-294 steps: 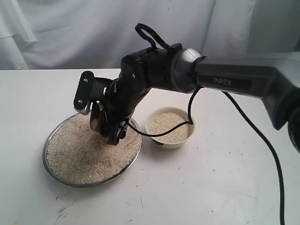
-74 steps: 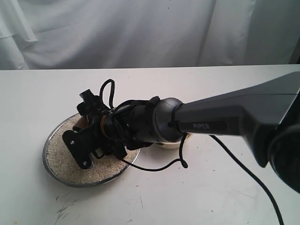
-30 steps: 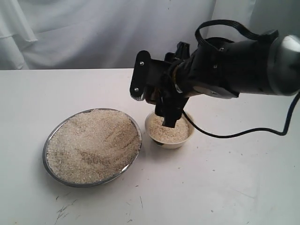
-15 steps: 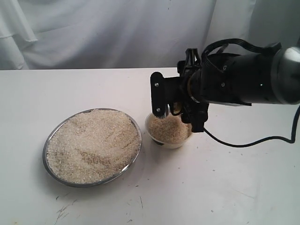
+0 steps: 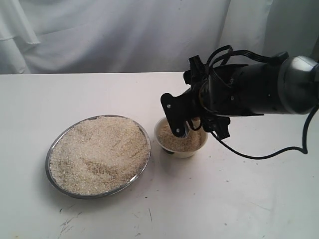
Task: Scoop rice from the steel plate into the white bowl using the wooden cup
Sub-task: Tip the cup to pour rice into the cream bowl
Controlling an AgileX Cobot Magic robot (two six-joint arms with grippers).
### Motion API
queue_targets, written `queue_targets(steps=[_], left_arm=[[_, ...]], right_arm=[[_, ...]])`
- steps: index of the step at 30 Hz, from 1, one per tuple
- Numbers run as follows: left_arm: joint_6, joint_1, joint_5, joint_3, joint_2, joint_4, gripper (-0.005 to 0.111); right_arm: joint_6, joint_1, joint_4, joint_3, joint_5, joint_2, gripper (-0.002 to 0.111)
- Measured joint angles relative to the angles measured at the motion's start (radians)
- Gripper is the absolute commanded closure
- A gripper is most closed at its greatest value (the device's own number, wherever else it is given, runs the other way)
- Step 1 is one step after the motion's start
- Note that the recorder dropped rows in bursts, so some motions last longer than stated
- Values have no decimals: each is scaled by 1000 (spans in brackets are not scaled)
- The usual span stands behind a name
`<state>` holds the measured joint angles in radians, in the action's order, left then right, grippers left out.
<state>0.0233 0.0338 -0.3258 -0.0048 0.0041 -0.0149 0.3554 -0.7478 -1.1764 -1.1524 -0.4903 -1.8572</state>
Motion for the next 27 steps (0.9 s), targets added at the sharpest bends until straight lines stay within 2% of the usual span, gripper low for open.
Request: queue_targets(steps=[27], left_arm=[[0, 0, 0, 0, 0, 0, 107]], right_arm=[[44, -30, -301, 4, -9, -82, 108]])
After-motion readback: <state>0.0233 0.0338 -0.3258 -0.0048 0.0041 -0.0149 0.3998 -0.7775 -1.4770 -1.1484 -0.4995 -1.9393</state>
